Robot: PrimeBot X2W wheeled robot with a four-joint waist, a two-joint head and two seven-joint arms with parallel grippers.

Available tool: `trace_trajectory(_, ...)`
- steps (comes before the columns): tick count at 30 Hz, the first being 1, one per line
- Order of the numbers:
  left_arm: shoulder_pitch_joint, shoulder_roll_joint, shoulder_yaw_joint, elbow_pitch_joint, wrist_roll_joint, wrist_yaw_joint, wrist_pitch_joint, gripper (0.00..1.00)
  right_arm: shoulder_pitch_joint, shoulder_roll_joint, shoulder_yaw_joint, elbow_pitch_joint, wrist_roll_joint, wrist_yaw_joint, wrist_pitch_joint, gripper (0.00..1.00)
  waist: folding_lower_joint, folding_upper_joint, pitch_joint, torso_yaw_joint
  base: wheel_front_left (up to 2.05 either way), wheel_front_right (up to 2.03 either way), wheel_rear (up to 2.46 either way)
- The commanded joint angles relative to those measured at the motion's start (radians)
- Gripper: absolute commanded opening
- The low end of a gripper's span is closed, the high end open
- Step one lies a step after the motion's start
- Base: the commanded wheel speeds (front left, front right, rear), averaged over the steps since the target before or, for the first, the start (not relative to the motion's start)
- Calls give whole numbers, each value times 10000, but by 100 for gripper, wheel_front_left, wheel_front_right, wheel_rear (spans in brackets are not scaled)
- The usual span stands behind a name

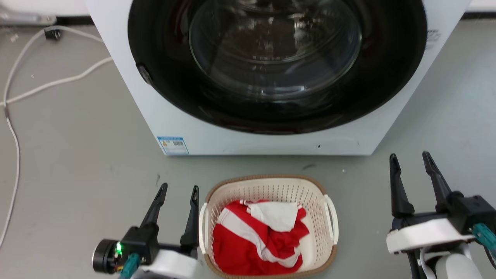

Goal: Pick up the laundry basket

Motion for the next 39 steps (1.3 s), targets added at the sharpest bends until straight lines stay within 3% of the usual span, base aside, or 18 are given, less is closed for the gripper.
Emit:
trace_trajectory(1,-298,7,60,109,-44,-56,-25,100,-284,13,88,94,40,-3,-22,100,0,-1,611,1,0,0,0)
trace_trajectory(11,-2759,122,342,1826,289,-591,-24,100,-2456,8,291,1697,-351,-3,438,100,0,-1,3420,169,0,0,0)
trace_trajectory(21,-4983,555,38,4770,252,-888,-25,100,-4286,8,96,3962,-607,-3,1387,100,0,-1,4923,306,0,0,0)
trace_trajectory(27,-6048,581,-498,6763,48,-925,-25,100,-5088,11,-184,5570,-660,-3,1770,100,0,-1,5525,378,0,0,0)
trace_trajectory(39,-7893,761,-2682,9733,-1434,-937,30,100,-6684,10,56,8415,-689,-3,2683,100,0,-1,6332,390,0,0,0)
